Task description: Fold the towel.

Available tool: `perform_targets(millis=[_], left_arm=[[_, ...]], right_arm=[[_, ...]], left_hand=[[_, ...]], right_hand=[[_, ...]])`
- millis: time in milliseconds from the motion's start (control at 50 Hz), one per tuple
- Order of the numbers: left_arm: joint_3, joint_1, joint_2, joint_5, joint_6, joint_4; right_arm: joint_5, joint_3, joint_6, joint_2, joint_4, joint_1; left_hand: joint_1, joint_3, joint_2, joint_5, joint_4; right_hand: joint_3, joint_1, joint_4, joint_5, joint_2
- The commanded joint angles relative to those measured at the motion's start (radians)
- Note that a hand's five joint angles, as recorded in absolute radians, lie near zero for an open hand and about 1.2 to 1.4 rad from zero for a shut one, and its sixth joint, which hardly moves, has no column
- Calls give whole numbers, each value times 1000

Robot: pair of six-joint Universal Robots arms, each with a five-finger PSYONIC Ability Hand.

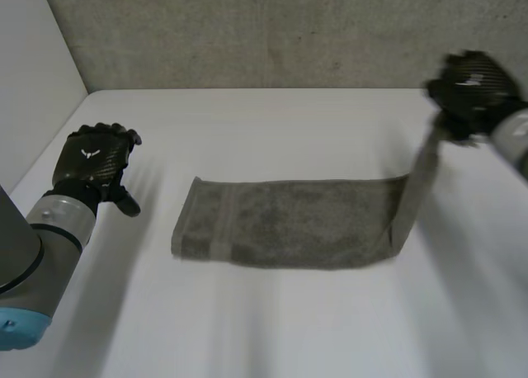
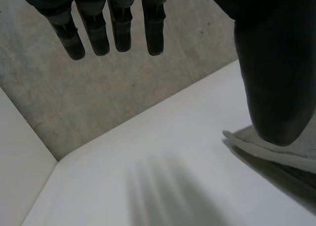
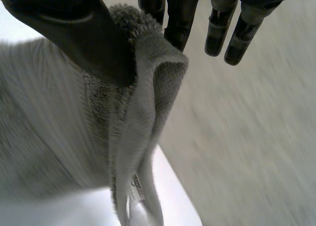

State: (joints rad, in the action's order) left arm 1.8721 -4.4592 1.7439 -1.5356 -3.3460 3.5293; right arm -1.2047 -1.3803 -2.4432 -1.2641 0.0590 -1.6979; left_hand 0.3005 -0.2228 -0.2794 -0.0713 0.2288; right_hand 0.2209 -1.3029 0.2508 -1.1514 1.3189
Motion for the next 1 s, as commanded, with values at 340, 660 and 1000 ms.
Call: perform_targets(millis=[340, 660, 1000], left_arm=[[-16, 9, -4, -14, 65, 2], [-34, 12, -7, -18, 118, 2], [-25, 9, -23, -18, 123, 4]], right_arm=[[-161, 245, 1, 506, 183, -706], [-207, 395, -8, 515, 209, -717], [-99, 514, -53, 687, 128, -747]], left_hand=[[-90, 48, 69, 35, -54], [-90, 48, 69, 35, -54], [-90, 48, 69, 35, -54]], right_hand=[[-46, -93, -76, -70, 77], [-46, -93, -76, -70, 77], [-46, -24, -76, -1, 8]])
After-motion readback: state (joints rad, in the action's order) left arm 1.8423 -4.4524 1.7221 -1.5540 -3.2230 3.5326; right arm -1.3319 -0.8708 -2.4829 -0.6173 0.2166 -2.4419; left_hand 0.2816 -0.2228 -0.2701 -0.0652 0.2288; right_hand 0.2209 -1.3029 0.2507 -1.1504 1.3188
